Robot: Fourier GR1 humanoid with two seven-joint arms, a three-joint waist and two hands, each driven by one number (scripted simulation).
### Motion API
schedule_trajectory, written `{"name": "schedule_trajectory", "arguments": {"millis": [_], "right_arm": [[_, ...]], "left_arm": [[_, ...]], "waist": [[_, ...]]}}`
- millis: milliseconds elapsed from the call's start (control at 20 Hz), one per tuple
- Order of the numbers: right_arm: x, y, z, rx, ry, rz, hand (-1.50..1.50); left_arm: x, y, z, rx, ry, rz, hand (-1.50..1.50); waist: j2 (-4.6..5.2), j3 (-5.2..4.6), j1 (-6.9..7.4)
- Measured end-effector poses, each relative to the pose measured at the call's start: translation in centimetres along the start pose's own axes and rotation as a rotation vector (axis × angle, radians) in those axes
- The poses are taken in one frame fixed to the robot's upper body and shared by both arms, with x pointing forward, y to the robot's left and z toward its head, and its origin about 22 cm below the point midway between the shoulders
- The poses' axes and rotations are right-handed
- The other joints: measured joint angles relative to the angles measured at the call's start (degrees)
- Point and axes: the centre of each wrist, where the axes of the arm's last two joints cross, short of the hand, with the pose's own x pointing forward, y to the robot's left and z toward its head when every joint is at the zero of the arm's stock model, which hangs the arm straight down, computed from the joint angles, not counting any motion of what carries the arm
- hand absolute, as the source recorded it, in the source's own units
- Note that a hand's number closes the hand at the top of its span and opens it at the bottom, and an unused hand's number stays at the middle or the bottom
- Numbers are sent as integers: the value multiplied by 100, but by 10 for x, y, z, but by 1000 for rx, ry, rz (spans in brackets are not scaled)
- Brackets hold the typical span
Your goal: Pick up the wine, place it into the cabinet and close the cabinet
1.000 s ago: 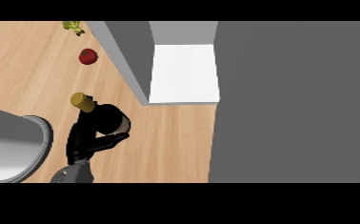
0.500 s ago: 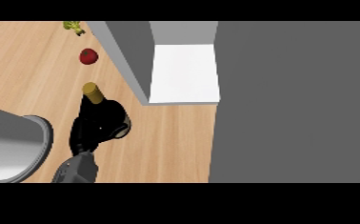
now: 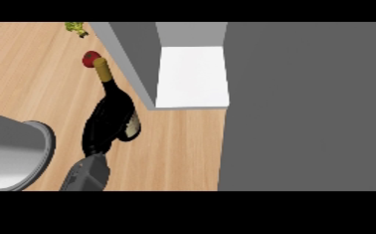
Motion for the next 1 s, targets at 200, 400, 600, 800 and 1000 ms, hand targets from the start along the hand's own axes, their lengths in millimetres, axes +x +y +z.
{"name": "schedule_trajectory", "arguments": {"millis": [200,400,600,800,1000], "right_arm": [[0,0,-1,3,2,0,-150],[2,0,-4,3,0,2,-150],[3,-2,-5,-1,-2,13,-150],[2,-3,-5,-6,0,12,-150],[0,-3,-4,-11,-10,6,-150]], "left_arm": [[-3,-4,-3,1,-26,-37,150],[-5,-12,-5,10,-48,-64,150],[-4,-21,-7,-5,-84,-83,150],[-4,-13,6,-63,-137,-57,150],[-5,8,34,-130,-201,-11,150]], "waist": [[0,4,2],[5,-3,7],[3,-7,18],[-17,-3,67],[-37,2,117]]}}
